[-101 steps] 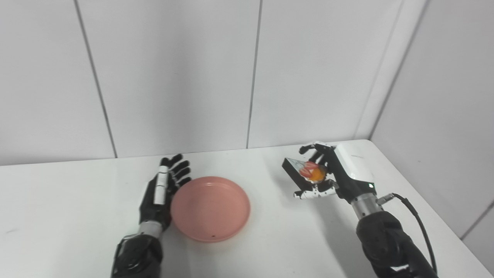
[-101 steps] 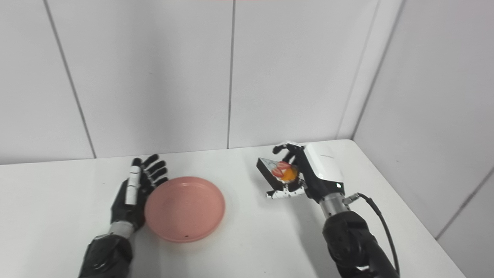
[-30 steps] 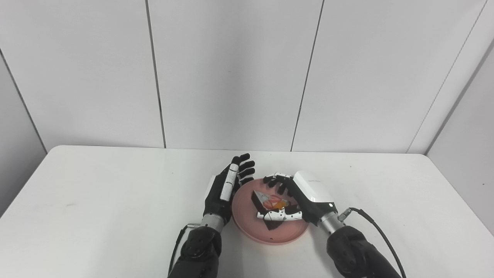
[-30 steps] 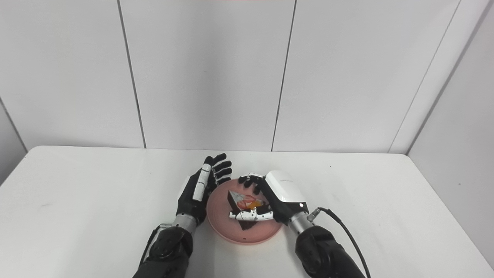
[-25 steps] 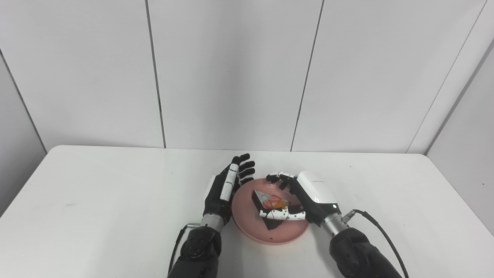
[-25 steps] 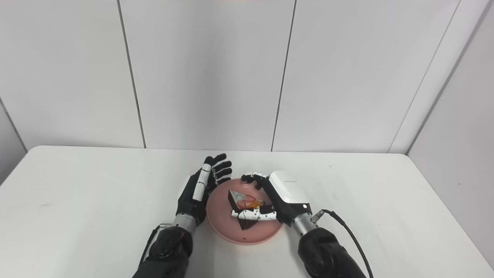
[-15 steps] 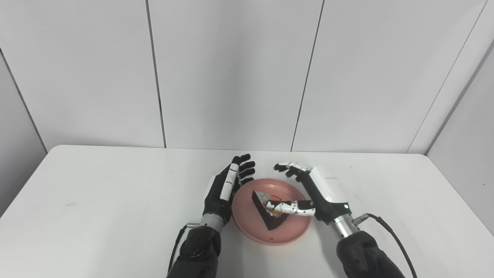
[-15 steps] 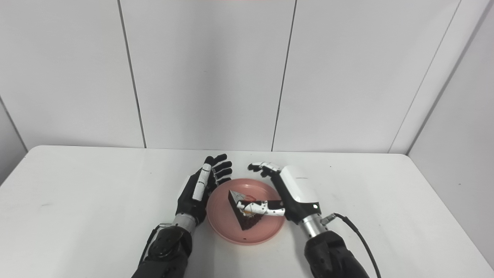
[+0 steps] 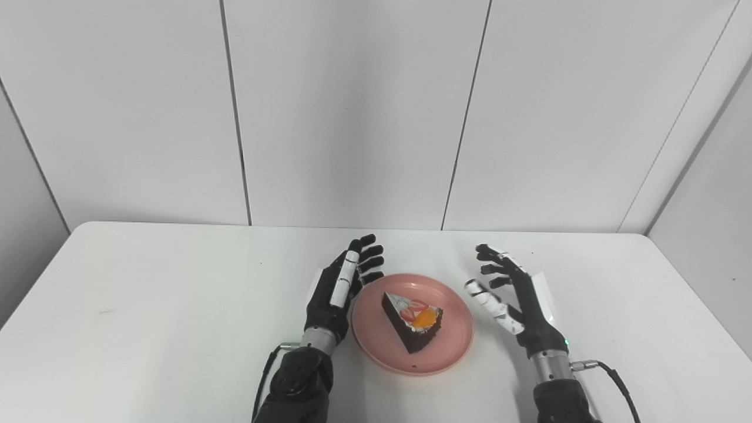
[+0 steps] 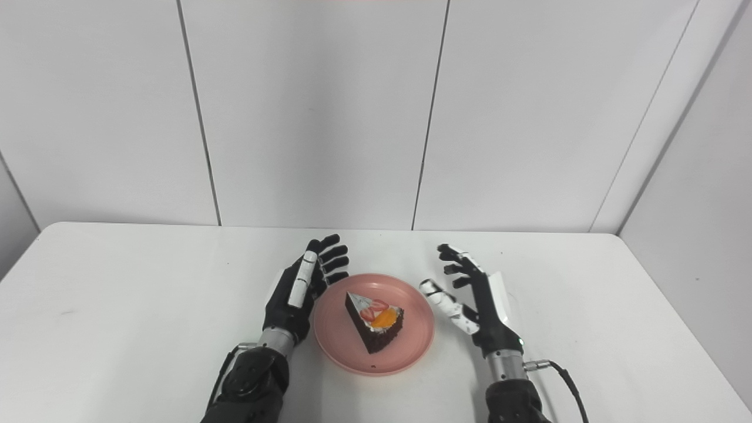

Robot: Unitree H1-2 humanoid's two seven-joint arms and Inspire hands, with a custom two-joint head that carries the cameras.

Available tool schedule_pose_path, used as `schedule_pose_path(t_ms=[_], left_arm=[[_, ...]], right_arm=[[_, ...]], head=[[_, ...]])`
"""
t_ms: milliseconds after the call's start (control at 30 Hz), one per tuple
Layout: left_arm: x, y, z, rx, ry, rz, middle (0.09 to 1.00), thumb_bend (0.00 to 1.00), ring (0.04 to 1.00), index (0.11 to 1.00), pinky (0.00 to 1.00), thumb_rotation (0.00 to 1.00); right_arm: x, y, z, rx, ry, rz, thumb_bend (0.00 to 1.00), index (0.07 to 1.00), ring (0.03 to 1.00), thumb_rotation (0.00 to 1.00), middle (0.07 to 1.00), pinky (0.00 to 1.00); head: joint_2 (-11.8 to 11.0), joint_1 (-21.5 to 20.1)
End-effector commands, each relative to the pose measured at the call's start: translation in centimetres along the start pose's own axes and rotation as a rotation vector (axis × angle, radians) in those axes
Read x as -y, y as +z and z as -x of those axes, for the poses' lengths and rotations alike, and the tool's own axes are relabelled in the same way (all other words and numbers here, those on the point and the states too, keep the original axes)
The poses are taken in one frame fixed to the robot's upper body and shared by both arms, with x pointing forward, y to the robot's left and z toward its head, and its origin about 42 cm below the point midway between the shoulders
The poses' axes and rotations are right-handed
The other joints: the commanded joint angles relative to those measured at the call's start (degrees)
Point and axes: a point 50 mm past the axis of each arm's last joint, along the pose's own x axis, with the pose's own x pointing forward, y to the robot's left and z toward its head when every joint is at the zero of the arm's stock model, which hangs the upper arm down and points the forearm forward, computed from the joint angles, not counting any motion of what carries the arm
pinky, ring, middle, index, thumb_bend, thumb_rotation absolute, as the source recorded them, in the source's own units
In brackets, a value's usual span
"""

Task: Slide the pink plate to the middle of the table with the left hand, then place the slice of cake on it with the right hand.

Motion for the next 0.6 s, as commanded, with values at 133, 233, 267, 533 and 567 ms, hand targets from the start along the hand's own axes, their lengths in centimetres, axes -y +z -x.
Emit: schedule_pose_path(t_ms=[133, 233, 267, 533, 567], left_arm=[[-2.8, -3.9, 3.1, -0.115, 0.130, -0.036, 0.824, 0.64, 0.842, 0.791, 0.80, 0.90], [-2.8, -3.7, 3.3, -0.071, 0.158, -0.076, 0.876, 0.62, 0.898, 0.849, 0.90, 0.90], [-2.7, -3.6, 3.4, -0.056, 0.169, -0.093, 0.911, 0.63, 0.927, 0.879, 0.93, 0.91], [-2.8, -2.8, 4.1, 0.013, 0.238, -0.184, 1.000, 0.55, 1.000, 1.000, 1.00, 1.00], [-2.8, -2.7, 4.2, 0.011, 0.236, -0.184, 1.000, 0.55, 1.000, 1.000, 1.00, 0.99]], right_arm=[[-1.0, -1.2, -0.6, -0.141, -0.024, -0.426, 0.78, 0.807, 0.799, 1.00, 0.825, 0.75], [-1.5, -1.2, -0.7, -0.180, 0.011, -0.527, 0.80, 0.859, 0.850, 1.00, 0.874, 0.80], [-1.6, -1.2, -0.8, -0.185, 0.024, -0.544, 0.82, 0.871, 0.864, 1.00, 0.889, 0.81], [-2.6, -0.7, -0.6, -0.204, 0.067, -0.557, 0.85, 0.892, 0.908, 1.00, 0.913, 0.87], [-2.7, -0.7, -0.6, -0.208, 0.065, -0.560, 0.85, 0.892, 0.910, 1.00, 0.914, 0.87]], head=[[0.10, -0.08], [-0.01, -0.24], [-0.01, -0.24], [0.22, -1.00], [0.22, -1.10]])
